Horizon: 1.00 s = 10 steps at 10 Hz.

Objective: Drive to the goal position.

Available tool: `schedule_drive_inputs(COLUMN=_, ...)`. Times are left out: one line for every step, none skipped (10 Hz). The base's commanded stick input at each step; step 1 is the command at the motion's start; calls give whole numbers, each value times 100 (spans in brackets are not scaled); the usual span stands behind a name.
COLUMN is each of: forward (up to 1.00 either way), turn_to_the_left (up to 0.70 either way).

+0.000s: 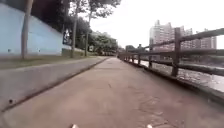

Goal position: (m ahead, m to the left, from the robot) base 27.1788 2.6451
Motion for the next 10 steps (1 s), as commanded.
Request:
schedule_drive_inputs(forward=100, turn_to_the_left=0)
schedule_drive_inputs(forward=100, turn_to_the_left=0)
schedule_drive_inputs(forward=100, turn_to_the_left=0)
schedule_drive_inputs(forward=100, turn_to_the_left=0)
schedule_drive_inputs(forward=100, turn_to_the_left=0)
schedule_drive_inputs(forward=100, turn_to_the_left=-3)
schedule_drive_inputs(forward=100, turn_to_the_left=-36)
schedule_drive_inputs(forward=100, turn_to_the_left=-40)
schedule_drive_inputs(forward=100, turn_to_the_left=-40)
schedule_drive_inputs(forward=100, turn_to_the_left=-40)
